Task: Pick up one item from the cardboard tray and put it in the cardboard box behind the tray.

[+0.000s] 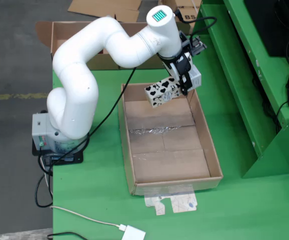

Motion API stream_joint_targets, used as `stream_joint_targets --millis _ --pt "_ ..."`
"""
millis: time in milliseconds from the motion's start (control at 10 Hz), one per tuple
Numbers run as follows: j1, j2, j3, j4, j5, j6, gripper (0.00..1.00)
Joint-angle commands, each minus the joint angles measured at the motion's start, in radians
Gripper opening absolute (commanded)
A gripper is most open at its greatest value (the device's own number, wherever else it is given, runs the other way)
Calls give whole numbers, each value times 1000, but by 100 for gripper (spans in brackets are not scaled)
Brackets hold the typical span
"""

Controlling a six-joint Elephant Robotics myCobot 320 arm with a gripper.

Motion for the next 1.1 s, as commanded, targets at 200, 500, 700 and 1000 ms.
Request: stream_joint_targets --millis 200,500,700,1000 --pt "267 179 -169 21 -101 65 0" --pt "389 211 -226 8 -140 111 0" --pt "451 265 -288 3 -163 143 0" --pt "604 280 -291 -50 -211 195 0"
